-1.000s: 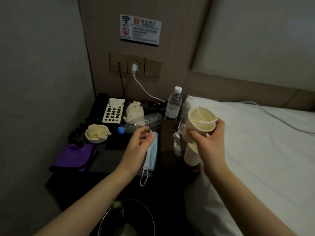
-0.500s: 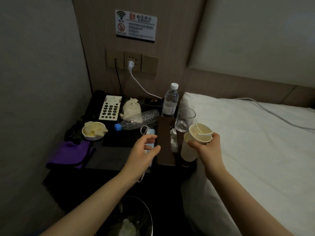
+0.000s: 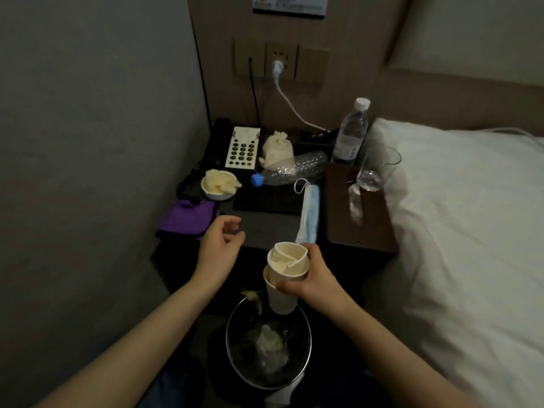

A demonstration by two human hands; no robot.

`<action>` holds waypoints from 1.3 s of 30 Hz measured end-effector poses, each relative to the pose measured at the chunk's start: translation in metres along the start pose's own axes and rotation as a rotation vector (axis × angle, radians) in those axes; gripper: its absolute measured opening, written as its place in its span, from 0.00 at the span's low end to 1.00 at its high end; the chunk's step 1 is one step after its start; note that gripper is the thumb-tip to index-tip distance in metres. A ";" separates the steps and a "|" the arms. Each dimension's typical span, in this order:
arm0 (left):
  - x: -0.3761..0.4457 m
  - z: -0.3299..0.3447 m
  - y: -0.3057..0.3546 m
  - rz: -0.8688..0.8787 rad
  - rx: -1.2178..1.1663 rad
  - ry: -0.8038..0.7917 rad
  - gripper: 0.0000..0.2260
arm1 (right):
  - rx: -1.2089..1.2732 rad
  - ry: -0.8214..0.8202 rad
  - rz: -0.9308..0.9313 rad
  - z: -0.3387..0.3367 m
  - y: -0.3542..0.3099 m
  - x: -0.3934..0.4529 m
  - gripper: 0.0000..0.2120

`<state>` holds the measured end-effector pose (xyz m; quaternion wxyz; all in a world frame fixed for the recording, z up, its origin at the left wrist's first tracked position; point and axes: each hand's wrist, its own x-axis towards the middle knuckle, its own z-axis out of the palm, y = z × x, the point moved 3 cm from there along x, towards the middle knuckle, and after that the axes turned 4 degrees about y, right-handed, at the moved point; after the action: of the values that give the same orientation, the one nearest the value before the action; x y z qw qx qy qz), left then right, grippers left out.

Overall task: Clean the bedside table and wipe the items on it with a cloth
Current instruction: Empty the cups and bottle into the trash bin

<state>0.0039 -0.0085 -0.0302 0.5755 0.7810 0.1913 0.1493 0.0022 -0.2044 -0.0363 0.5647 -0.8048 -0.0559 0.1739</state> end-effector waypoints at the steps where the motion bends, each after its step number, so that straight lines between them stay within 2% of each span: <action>1: -0.001 -0.003 -0.006 -0.007 0.004 0.003 0.10 | -0.029 -0.033 0.038 0.004 0.005 0.002 0.37; 3: 0.000 -0.007 -0.015 -0.025 0.019 -0.003 0.10 | -0.066 -0.087 0.113 0.007 0.012 0.006 0.44; 4: 0.001 -0.008 -0.018 -0.029 0.031 -0.008 0.10 | -0.062 -0.090 0.130 0.006 0.013 0.007 0.44; 9: 0.015 -0.014 -0.022 -0.006 0.100 0.047 0.11 | 0.083 0.080 0.127 -0.003 0.012 0.020 0.33; 16: 0.071 -0.030 -0.009 0.102 0.454 0.341 0.27 | 0.353 0.151 0.155 0.014 0.025 0.033 0.19; 21: 0.122 -0.028 -0.008 0.126 0.701 0.255 0.44 | 0.354 0.063 0.177 0.038 0.042 0.038 0.18; 25: 0.147 -0.016 -0.019 0.139 0.863 0.132 0.50 | 0.338 0.030 0.175 0.044 0.050 0.042 0.18; 28: 0.160 -0.006 -0.025 0.135 0.918 0.103 0.51 | 0.370 0.034 0.178 0.044 0.055 0.046 0.18; 31: 0.169 0.000 -0.026 0.129 0.938 0.139 0.50 | 0.388 0.040 0.184 0.046 0.058 0.048 0.18; 37: 0.184 0.004 -0.034 0.029 0.871 0.135 0.50 | 0.382 0.030 0.173 0.045 0.053 0.051 0.17; 39: 0.185 0.002 -0.036 0.043 0.837 0.140 0.48 | 0.377 0.040 0.165 0.044 0.051 0.050 0.16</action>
<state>0.1637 0.0862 -0.0629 0.1910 0.9391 0.2577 0.1237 0.0287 -0.1693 -0.1079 0.6900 -0.6901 0.0549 0.2111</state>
